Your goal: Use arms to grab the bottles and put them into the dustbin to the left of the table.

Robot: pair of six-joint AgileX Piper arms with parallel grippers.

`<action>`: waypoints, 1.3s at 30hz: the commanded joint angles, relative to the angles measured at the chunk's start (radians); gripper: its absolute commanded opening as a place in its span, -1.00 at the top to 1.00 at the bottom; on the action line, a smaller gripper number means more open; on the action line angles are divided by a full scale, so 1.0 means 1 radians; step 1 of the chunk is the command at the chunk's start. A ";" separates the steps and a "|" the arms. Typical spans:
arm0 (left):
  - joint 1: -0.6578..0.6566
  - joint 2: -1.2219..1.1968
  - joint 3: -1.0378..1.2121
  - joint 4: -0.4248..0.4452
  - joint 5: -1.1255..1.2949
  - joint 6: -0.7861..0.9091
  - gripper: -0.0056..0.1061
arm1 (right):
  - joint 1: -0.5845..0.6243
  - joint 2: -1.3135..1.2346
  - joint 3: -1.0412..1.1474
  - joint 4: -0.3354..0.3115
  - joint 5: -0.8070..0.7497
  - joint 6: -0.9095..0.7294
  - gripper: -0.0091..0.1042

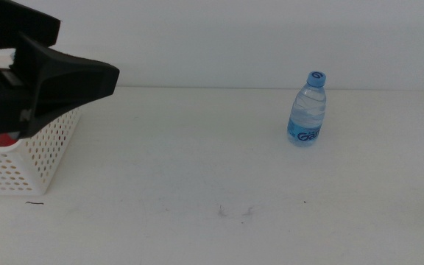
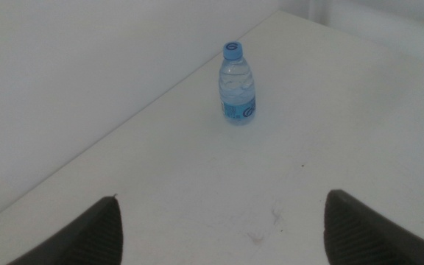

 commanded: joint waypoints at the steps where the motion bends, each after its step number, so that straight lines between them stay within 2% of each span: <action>1: -0.003 -0.001 -0.001 -0.002 -0.011 -0.007 -0.78 | 0.019 0.166 0.002 -0.031 -0.117 0.009 -0.78; 4: -0.003 -0.004 -0.001 -0.002 -0.011 -0.007 -0.78 | 0.047 0.418 -0.035 -0.114 -0.230 0.010 -0.78; 9: -0.003 -0.004 -0.001 -0.002 -0.011 -0.007 -0.78 | 0.086 0.836 -0.216 -0.146 -0.272 0.010 -0.78; 12: -0.003 -0.004 -0.001 -0.002 -0.011 -0.007 -0.78 | 0.089 1.054 -0.298 -0.212 -0.384 0.010 -0.78; 17: -0.003 -0.004 -0.001 -0.002 -0.011 -0.007 -0.78 | 0.106 1.349 -0.375 -0.189 -0.733 0.045 -0.78; 20: -0.003 -0.004 -0.001 -0.002 -0.011 -0.007 -0.78 | 0.106 1.484 -0.404 -0.206 -0.937 0.050 -0.78; 22: -0.003 -0.004 -0.001 -0.002 -0.011 -0.007 -0.78 | 0.106 1.560 -0.434 -0.228 -1.005 0.061 -0.78; 24: -0.003 -0.004 -0.001 -0.002 -0.011 -0.007 -0.78 | 0.111 1.614 -0.482 -0.256 -1.007 0.061 -0.78; 29: -0.003 -0.004 -0.001 -0.002 -0.011 -0.007 -0.78 | 0.161 1.736 -0.625 -0.257 -0.953 0.061 -0.78; 35: -0.003 -0.004 -0.001 -0.002 -0.011 -0.007 -0.78 | 0.177 1.861 -0.813 -0.255 -0.809 0.057 -0.78; 39: -0.003 -0.004 -0.001 -0.002 -0.011 -0.007 -0.78 | 0.177 1.940 -0.922 -0.226 -0.742 0.055 -0.78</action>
